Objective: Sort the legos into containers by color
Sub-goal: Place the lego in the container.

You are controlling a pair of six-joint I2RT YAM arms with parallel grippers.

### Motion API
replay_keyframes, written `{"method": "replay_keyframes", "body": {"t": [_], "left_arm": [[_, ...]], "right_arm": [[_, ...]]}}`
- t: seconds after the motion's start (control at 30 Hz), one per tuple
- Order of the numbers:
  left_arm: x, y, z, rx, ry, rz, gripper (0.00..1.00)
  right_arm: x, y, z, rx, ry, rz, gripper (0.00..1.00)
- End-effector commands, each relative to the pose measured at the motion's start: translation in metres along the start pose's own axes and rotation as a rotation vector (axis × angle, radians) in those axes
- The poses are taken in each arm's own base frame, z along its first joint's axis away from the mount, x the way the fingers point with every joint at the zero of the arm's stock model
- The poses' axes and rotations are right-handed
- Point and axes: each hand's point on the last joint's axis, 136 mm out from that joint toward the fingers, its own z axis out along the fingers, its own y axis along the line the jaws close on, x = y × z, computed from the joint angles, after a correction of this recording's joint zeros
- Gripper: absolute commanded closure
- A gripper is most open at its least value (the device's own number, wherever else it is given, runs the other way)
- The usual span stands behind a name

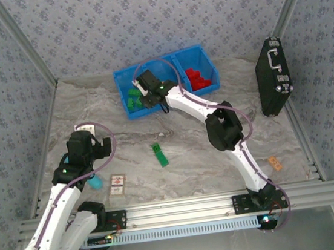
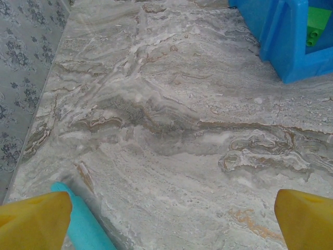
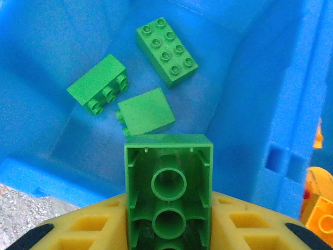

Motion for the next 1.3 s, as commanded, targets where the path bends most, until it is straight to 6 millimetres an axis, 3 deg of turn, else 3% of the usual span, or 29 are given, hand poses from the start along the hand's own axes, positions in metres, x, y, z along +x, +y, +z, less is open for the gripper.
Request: {"method": "replay_keyframes", "body": {"t": [0.0, 0.23, 0.67, 0.87, 1.07, 1.27], "left_arm": [[-0.018, 0.002, -0.006, 0.003, -0.049, -0.009, 0.0], [-0.016, 0.002, -0.004, 0.0, -0.04, -0.007, 0.0], [-0.015, 0.002, 0.002, 0.007, -0.023, -0.012, 0.0], [-0.014, 0.002, 0.005, 0.008, -0.012, -0.017, 0.0], [-0.015, 0.001, 0.005, 0.019, -0.007, -0.019, 0.0], [-0.019, 0.001, -0.001, 0.027, -0.028, -0.024, 0.0]], "right_arm": [[-0.015, 0.0, 0.014, 0.001, -0.048, -0.004, 0.61], [-0.03, 0.009, 0.034, -0.031, -0.123, 0.006, 0.6], [-0.028, 0.003, 0.068, -0.028, -0.125, 0.021, 0.58], [-0.026, 0.005, 0.073, -0.041, -0.124, 0.027, 0.52], [-0.037, 0.007, 0.056, -0.051, -0.144, 0.015, 0.51], [-0.055, 0.025, 0.012, -0.069, -0.192, -0.026, 0.45]]}}
